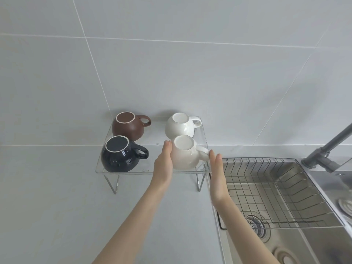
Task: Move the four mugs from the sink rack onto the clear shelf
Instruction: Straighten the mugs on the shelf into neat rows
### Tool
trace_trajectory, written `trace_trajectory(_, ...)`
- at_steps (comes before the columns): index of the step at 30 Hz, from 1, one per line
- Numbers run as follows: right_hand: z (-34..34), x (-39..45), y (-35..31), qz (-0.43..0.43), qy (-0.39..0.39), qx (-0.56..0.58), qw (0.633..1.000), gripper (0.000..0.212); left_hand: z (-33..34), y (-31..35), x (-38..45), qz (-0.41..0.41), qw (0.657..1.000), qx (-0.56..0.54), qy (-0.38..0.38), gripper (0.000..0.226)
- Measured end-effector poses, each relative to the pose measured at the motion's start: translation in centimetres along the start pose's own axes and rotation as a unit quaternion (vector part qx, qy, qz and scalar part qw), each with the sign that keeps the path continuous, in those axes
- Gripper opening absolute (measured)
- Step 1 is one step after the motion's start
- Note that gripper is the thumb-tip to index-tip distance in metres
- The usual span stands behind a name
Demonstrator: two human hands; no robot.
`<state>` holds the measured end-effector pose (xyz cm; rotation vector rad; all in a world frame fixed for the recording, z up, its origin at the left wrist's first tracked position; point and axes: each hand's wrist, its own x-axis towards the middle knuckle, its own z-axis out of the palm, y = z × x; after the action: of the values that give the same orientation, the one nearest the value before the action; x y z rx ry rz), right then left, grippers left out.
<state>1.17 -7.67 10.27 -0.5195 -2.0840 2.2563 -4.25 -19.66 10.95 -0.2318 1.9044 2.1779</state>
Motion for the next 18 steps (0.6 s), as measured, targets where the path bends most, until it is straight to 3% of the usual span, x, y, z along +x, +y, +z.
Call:
trace_trajectory(8, -0.6, 1.2, 0.3, -0.010, -0.018, -0.019, 1.000, 0.058, 0.8, -0.9, -1.4, 0.027, 0.999, 0.031, 0.030, 0.066)
trace_trajectory(13, -1.4, 2.2, -0.2, -0.033, -0.006, -0.005, 0.999, 0.057, -0.1, 0.5, -1.1, 0.004, 0.999, -0.019, 0.027, 0.031)
trace_trajectory(18, -2.6, 6.7, -3.0, -0.064, -0.018, 0.009, 0.998, 0.057, -1.6, 2.8, 1.4, 0.011, 0.999, -0.015, 0.037, 0.054)
